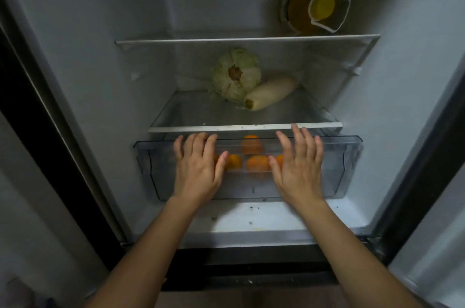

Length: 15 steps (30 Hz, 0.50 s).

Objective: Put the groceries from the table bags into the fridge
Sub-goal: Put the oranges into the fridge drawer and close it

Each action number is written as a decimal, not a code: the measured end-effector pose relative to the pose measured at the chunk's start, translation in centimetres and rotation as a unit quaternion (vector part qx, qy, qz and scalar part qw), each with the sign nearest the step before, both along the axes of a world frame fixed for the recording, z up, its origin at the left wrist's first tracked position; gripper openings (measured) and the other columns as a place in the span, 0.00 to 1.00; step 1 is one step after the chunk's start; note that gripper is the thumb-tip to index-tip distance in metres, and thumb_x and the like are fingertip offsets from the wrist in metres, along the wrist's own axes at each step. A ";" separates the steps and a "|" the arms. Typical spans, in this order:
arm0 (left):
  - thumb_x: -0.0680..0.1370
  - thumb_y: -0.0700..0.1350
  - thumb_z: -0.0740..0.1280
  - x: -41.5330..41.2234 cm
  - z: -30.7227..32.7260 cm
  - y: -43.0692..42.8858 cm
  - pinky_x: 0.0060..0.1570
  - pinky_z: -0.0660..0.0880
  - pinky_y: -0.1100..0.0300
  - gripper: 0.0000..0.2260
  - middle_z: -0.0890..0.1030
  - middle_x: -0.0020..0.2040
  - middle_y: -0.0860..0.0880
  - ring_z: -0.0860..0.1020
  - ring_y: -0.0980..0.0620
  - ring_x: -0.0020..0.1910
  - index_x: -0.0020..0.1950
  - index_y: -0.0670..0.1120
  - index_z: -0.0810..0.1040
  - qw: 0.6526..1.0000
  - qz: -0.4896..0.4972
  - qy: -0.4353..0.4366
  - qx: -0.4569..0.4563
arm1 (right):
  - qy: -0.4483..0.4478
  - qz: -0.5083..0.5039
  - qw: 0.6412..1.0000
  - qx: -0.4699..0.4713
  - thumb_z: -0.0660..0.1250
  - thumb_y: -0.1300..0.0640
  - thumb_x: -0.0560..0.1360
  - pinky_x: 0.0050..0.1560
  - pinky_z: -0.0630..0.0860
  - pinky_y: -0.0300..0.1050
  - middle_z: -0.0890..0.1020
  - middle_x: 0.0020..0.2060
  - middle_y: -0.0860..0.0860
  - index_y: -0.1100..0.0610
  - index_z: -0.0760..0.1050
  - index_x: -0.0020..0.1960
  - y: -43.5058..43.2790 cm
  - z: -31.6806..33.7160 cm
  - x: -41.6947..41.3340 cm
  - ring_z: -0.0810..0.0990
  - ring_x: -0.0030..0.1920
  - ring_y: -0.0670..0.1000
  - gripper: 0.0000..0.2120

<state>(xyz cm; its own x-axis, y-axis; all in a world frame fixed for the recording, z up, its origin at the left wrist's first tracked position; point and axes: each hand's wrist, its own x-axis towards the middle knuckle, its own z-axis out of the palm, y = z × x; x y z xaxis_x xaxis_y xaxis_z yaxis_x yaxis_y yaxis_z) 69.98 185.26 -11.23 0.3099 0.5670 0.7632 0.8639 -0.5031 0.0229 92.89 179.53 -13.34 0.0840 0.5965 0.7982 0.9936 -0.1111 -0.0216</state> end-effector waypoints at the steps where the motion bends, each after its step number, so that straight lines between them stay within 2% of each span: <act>1: 0.82 0.55 0.57 0.2 0.0 0.7 0.72 0.58 0.40 0.22 0.76 0.65 0.39 0.72 0.40 0.66 0.67 0.41 0.75 1.000 0.005 0.009 -0.004 | 0.002 -0.005 1.000 -0.016 0.59 0.44 0.81 0.78 0.51 0.62 0.63 0.76 0.61 0.56 0.64 0.75 0.7 0.1 0.2 0.60 0.77 0.62 0.27; 5: 0.83 0.54 0.55 1.1 -0.6 3.2 0.76 0.51 0.41 0.23 0.70 0.73 0.40 0.64 0.41 0.74 0.73 0.43 0.68 0.998 0.029 0.031 -0.041 | -0.008 -0.013 0.998 -0.068 0.54 0.42 0.82 0.78 0.52 0.62 0.63 0.76 0.61 0.56 0.62 0.77 3.3 0.4 0.9 0.58 0.78 0.63 0.29; 8: 0.82 0.53 0.56 1.8 -1.3 4.3 0.77 0.48 0.41 0.22 0.71 0.71 0.40 0.64 0.41 0.73 0.72 0.43 0.68 0.998 0.041 0.024 -0.035 | -0.011 -0.014 0.999 -0.048 0.57 0.43 0.81 0.78 0.53 0.63 0.64 0.75 0.62 0.57 0.63 0.75 4.4 0.0 1.2 0.60 0.76 0.64 0.27; 12: 0.79 0.53 0.59 2.4 -1.7 5.2 0.76 0.47 0.41 0.22 0.72 0.69 0.39 0.65 0.40 0.71 0.69 0.43 0.70 0.998 0.050 0.002 -0.025 | -0.006 0.000 1.000 0.009 0.66 0.47 0.78 0.77 0.53 0.64 0.69 0.69 0.62 0.57 0.65 0.70 5.6 -0.8 1.4 0.65 0.72 0.64 0.26; 15: 0.78 0.52 0.62 2.6 -2.1 5.8 0.75 0.47 0.41 0.22 0.72 0.68 0.39 0.65 0.41 0.70 0.68 0.43 0.70 0.998 0.051 -0.005 -0.022 | -0.005 0.002 1.000 0.022 0.65 0.46 0.77 0.77 0.52 0.63 0.68 0.67 0.61 0.56 0.63 0.69 6.3 -1.1 1.4 0.66 0.70 0.63 0.26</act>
